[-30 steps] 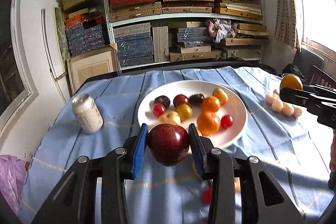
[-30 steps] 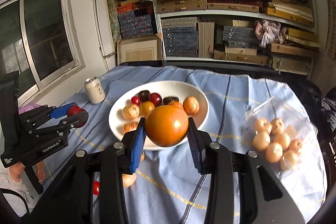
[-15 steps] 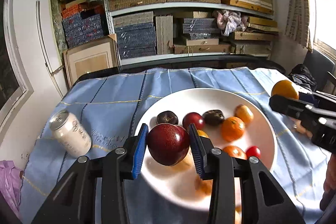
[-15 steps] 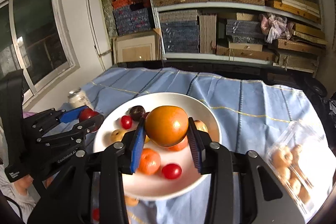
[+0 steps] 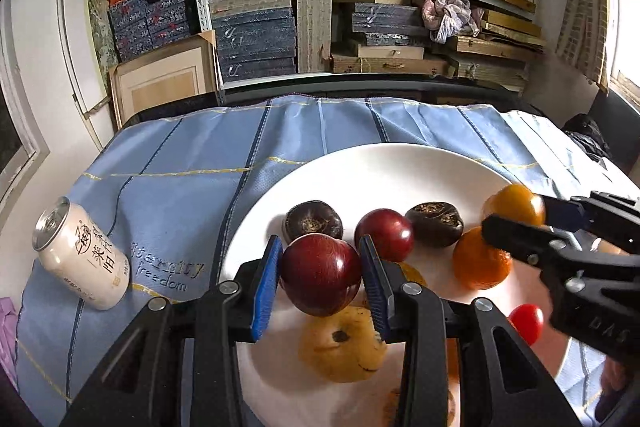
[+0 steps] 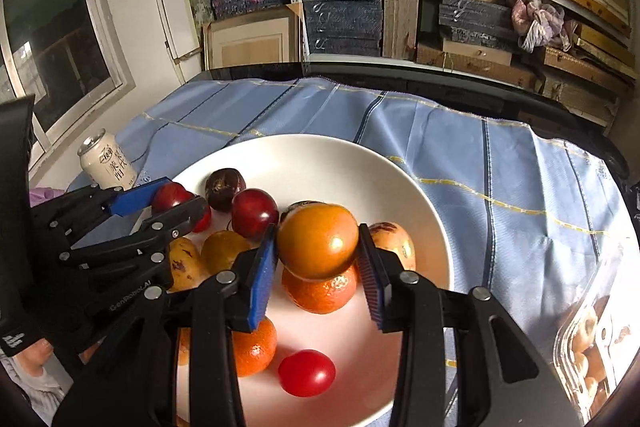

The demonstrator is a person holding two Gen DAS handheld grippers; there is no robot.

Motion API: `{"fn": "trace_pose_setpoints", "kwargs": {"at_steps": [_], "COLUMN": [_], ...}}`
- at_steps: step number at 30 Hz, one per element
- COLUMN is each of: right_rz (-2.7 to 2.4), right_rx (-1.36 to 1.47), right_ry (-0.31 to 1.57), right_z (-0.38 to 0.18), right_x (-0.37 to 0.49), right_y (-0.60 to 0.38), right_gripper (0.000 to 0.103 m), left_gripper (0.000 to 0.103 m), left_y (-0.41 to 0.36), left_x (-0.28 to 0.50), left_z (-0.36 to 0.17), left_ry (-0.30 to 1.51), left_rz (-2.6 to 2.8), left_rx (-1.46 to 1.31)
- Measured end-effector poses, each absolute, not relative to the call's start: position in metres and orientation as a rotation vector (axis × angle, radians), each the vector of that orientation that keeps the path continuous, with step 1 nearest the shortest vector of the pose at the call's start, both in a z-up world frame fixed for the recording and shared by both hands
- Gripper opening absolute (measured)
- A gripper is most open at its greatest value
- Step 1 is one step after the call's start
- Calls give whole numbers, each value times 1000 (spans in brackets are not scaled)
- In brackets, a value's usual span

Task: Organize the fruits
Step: 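Open both tools on the plate and withdraw them, then move the left tool to an orange fruit while the right tool grasps a pale round fruit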

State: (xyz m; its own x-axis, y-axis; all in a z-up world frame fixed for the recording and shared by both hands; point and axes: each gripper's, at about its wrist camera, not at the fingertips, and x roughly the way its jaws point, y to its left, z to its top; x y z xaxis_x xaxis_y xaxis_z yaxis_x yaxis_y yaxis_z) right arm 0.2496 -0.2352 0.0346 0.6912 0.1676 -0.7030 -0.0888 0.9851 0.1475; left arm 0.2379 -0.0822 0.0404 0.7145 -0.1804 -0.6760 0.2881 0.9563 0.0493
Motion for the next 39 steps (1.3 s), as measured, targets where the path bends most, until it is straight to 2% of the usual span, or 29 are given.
{"fn": "trace_pose_setpoints", "kwargs": {"at_steps": [3,21,30,35,39], "right_rz": [141,147,160,199,253], "right_rx": [119,132,161,147,99], "right_ry": [789,688,661,680,733], "right_z": [37,89,86,67,41], "right_x": [249,174,110,76,56], "right_y": [-235,-244,-248,-235,-214], "right_gripper": [43,46,52,56,57], "left_gripper": [40,41,43,64,65], "left_y": [-83,-93,-95,-87,-68], "left_x": [237,172,123,95,87], "left_z": [42,90,82,69,48], "left_ry": [729,636,636,622,671], "left_rz": [-252,-258,-280,-274,-278], "left_rx": [162,190,183,209,212]}}
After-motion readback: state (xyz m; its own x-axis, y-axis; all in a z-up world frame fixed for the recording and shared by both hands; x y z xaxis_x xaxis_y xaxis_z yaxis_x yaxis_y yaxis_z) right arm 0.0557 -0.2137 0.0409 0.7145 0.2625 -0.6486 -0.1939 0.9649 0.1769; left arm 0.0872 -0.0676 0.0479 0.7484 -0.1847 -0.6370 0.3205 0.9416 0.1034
